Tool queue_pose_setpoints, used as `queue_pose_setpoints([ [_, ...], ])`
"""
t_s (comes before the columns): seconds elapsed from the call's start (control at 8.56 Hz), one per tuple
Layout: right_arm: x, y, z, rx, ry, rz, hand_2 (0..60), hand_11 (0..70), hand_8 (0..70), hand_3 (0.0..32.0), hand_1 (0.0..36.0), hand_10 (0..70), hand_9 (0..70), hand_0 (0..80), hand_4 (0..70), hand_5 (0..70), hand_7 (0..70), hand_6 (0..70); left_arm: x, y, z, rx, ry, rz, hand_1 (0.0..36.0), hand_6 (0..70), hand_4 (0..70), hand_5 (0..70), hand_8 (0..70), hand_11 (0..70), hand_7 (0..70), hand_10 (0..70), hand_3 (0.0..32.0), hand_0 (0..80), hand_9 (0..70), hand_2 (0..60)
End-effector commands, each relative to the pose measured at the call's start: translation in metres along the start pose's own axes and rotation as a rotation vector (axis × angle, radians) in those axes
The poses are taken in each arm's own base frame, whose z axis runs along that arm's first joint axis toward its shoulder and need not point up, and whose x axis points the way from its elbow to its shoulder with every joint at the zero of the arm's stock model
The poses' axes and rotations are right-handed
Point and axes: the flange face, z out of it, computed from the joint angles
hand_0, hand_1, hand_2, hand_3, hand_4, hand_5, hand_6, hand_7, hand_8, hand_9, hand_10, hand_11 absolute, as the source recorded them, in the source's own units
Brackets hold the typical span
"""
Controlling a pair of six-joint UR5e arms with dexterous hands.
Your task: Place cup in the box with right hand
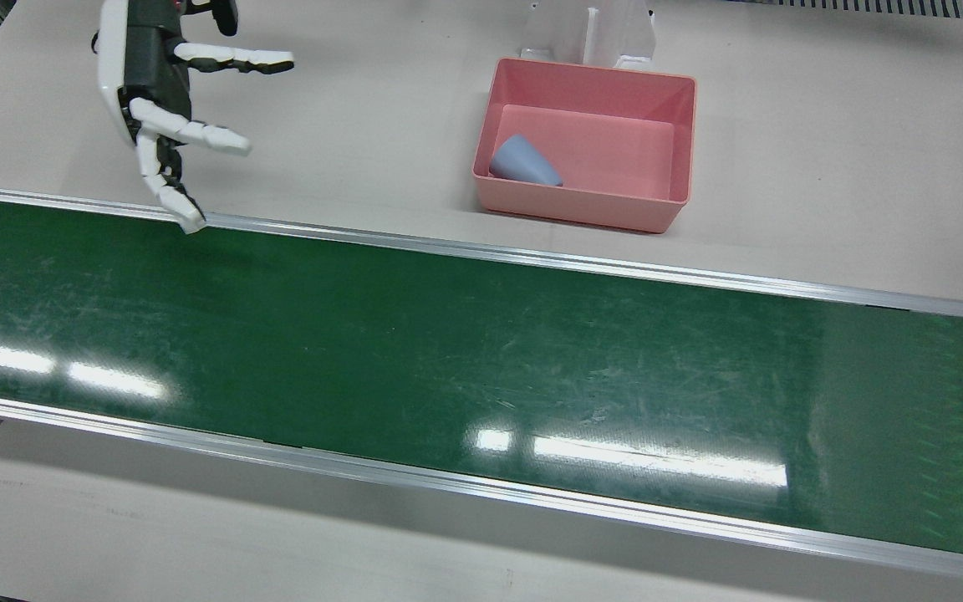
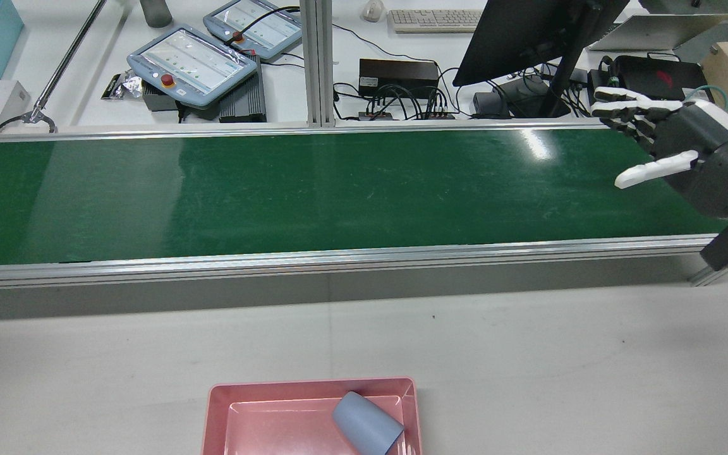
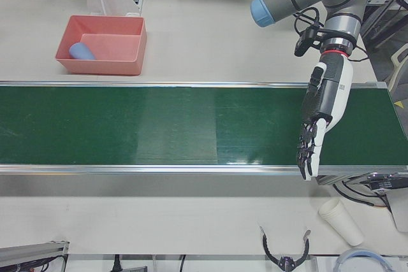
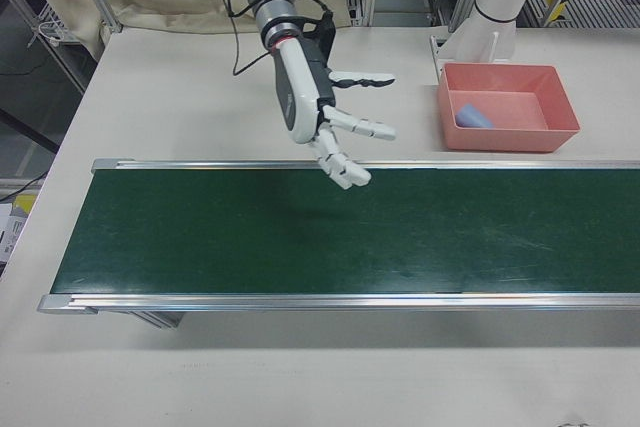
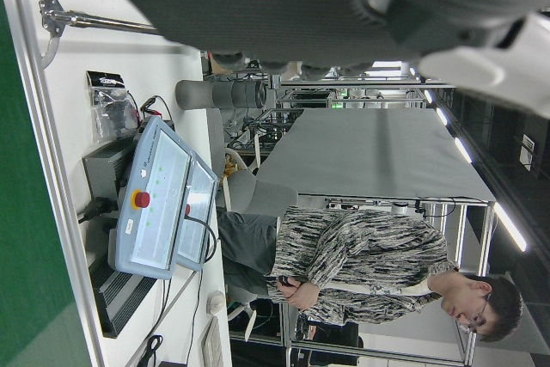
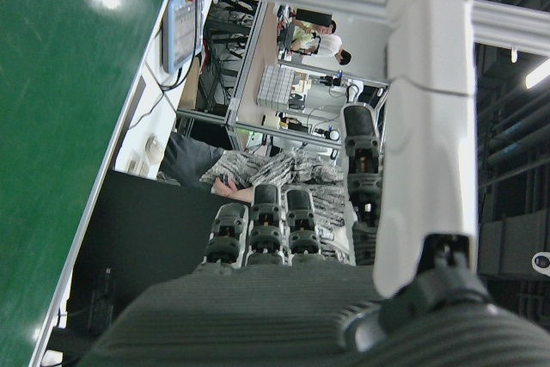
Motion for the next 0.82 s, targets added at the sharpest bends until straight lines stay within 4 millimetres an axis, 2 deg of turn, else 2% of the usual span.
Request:
queue_pose_setpoints([
  [0.0, -0.077, -0.152, 0.002, 0.052, -0.081, 0.109, 1.4, 15.2, 13.0, 0.0, 17.0, 9.1, 20.0, 63.0, 29.1, 8.4, 25.7, 8.0, 0.0, 0.0, 0.0, 0.001, 0.0, 0.0, 0.0, 0.0, 0.0, 0.0, 0.0, 0.0, 0.0, 0.0, 0.0, 0.0, 0.0, 0.0],
  [0.12, -0.112, -0.191, -0.051, 0.138, -0.127, 0.092, 4.9, 14.4, 13.2, 0.0, 19.0, 8.6, 20.6, 61.6, 29.3, 8.3, 27.2, 8.2, 0.0, 0.0, 0.0, -0.001, 0.0, 0.0, 0.0, 0.0, 0.0, 0.0, 0.0, 0.0, 0.0, 0.0, 0.0, 0.0, 0.0, 0.0],
  [0.23, -0.132, -0.21, -0.086, 0.175, -0.173, 0.082, 4.8, 12.7, 13.4, 0.0, 19.7, 7.4, 20.9, 63.6, 31.8, 8.3, 28.7, 8.5, 0.0, 0.0, 0.0, -0.001, 0.0, -0.001, 0.0, 0.0, 0.0, 0.0, 0.0, 0.0, 0.0, 0.0, 0.0, 0.0, 0.0, 0.0],
  [0.35, -0.139, -0.219, -0.094, 0.163, -0.198, 0.075, 4.4, 13.4, 13.2, 0.0, 20.3, 7.8, 20.5, 65.1, 27.9, 8.7, 27.2, 8.3, 0.0, 0.0, 0.0, 0.001, 0.0, 0.0, 0.0, 0.0, 0.0, 0.0, 0.0, 0.0, 0.0, 0.0, 0.0, 0.0, 0.0, 0.0],
  [0.47, -0.142, -0.226, -0.094, 0.165, -0.21, 0.071, 4.0, 16.2, 13.5, 0.0, 20.0, 9.7, 20.9, 65.8, 27.6, 8.9, 27.6, 8.5, 0.0, 0.0, 0.0, -0.001, 0.0, 0.0, 0.0, 0.0, 0.0, 0.0, 0.0, 0.0, 0.0, 0.0, 0.0, 0.0, 0.0, 0.0],
  [0.58, -0.14, -0.224, -0.088, 0.158, -0.202, 0.067, 4.7, 15.7, 13.5, 0.0, 22.1, 9.2, 20.8, 68.7, 27.0, 9.2, 27.8, 8.6, 0.001, 0.0, 0.0, -0.001, 0.002, 0.0, 0.0, 0.0, 0.0, 0.0, 0.0, 0.0, 0.0, 0.0, 0.0, 0.0, 0.0, 0.0],
  [0.7, -0.134, -0.224, -0.066, 0.144, -0.184, 0.062, 6.7, 15.1, 13.3, 0.0, 23.9, 8.8, 20.7, 66.9, 24.1, 9.3, 27.8, 8.6, 0.001, 0.0, 0.0, -0.001, 0.002, 0.0, 0.0, 0.0, 0.0, 0.0, 0.0, 0.0, 0.0, 0.0, 0.0, 0.0, 0.0, 0.0],
])
